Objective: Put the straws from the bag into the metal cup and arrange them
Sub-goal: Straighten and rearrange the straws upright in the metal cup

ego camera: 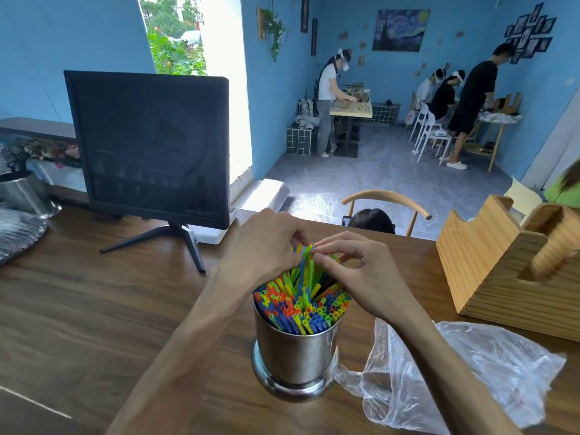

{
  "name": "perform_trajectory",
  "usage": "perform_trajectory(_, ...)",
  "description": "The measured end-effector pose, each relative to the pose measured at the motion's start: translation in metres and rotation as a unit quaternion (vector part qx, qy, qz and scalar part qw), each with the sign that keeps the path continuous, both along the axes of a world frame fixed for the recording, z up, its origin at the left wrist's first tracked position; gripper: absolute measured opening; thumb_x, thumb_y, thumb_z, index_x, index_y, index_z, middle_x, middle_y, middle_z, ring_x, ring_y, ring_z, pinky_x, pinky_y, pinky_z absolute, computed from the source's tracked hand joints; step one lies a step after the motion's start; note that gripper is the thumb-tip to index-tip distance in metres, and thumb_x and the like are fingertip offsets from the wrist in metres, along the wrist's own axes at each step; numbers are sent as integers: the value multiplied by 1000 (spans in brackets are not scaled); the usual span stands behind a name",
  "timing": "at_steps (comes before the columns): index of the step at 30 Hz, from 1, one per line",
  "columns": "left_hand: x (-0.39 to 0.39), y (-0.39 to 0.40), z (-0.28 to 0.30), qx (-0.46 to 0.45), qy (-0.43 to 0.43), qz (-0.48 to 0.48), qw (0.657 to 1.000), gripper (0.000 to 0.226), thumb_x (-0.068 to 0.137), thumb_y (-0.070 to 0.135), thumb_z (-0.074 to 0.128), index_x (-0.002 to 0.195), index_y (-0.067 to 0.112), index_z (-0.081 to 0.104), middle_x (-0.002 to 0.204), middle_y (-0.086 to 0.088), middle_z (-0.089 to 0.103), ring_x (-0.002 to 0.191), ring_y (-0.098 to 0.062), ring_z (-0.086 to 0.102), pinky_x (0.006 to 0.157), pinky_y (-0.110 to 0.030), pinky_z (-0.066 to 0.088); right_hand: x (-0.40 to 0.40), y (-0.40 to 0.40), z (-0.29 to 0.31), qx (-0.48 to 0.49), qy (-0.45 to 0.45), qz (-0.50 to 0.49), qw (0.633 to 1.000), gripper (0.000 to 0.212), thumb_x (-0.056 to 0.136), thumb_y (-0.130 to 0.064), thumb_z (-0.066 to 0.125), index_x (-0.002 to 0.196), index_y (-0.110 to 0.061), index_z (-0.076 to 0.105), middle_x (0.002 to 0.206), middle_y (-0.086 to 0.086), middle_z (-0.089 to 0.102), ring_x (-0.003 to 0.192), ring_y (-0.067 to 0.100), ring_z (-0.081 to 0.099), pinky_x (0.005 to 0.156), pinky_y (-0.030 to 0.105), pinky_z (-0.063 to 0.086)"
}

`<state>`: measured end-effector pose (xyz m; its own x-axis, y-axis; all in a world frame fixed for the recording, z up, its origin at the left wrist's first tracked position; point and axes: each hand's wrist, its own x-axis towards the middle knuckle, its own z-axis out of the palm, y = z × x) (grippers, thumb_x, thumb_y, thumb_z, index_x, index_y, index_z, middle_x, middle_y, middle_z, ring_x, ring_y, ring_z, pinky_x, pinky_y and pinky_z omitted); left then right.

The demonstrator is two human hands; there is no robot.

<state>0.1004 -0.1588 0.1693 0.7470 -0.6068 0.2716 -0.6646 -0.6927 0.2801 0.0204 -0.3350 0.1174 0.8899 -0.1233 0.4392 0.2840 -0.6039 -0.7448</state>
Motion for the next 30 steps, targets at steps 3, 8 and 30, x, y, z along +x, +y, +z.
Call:
perform_trajectory(3, -1, 1, 0, 4, 4, 4, 1000, 17, 85, 33, 73, 100, 34, 79, 85, 14, 70, 82, -6, 61, 76, -29, 55, -1, 0, 0, 4, -3, 0, 1000, 9, 89, -20, 78, 94, -24, 84, 99, -19, 75, 98, 0, 68, 78, 28, 56)
perform_trajectory(8, -4, 6, 3, -38, 6, 11, 999, 13, 89, 35, 73, 99, 35, 80, 92, 12, 75, 87, -8, 64, 83, -35, 57, -1, 0, 1, 3, -3, -2, 1000, 11, 89, -19, 78, 94, -26, 83, 98, -19, 75, 98, 1, 68, 80, 32, 56)
perform_trajectory(30, -17, 45, 65, -526, -27, -56, 848, 14, 87, 12, 79, 96, 22, 77, 87, 9, 78, 79, -13, 74, 77, -27, 59, 1, -1, 35, 203, -18, 117, 972, 17, 89, -16, 69, 103, -13, 77, 83, 7, 78, 76, 16, 73, 68, 22, 53)
